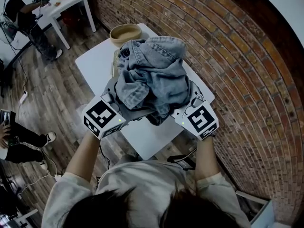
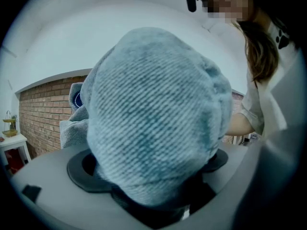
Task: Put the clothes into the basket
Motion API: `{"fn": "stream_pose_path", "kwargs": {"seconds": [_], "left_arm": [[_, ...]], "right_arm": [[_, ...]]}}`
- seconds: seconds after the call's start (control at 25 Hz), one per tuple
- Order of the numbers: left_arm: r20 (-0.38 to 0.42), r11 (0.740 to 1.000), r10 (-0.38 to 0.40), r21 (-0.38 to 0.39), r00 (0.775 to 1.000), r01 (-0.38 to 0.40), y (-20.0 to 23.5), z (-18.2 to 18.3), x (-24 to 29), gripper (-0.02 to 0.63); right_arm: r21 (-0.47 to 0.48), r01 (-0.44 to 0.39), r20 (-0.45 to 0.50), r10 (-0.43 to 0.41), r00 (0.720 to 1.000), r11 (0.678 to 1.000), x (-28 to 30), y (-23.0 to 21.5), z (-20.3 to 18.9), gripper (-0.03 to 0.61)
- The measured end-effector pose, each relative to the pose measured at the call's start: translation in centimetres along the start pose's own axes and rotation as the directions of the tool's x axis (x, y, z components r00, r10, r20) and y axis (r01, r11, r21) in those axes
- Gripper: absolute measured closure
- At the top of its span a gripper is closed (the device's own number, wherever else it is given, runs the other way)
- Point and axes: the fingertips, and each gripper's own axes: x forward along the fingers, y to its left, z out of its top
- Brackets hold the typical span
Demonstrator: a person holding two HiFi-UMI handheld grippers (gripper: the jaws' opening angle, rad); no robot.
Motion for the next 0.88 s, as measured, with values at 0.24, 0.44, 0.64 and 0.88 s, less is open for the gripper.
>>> {"fn": "stream_pose_path", "kwargs": {"seconds": [0.24,0.44,0.64,0.88], "left_arm": [[0.013,0.997,0.013,0.072,1.0,-0.013,2.8,1.8,0.7,0.086],[0.02,0.994,0.021,0.106,1.0,-0.023,4.4,2.4,1.4,0.086],[0.022,0.993,0.027,0.11,0.999,-0.03,5.8,1.9,2.1,0.086],[0.01,0.992,0.037,0.124,0.999,-0.038,8.6,0.9,3.6,0.086]], "right_arm": [[-0.026,0.045,0.037,-0.044,0.998,0.999,1.4,-2.8,1.5,0.225],[-0.044,0.084,0.044,-0.082,0.996,0.996,2.3,-4.4,1.9,0.227],[-0.048,0.1,0.04,-0.098,0.994,0.994,3.3,-5.5,1.3,0.227],[-0.028,0.137,0.029,-0.136,0.99,0.99,5.5,-7.6,0.0,0.227]]}}
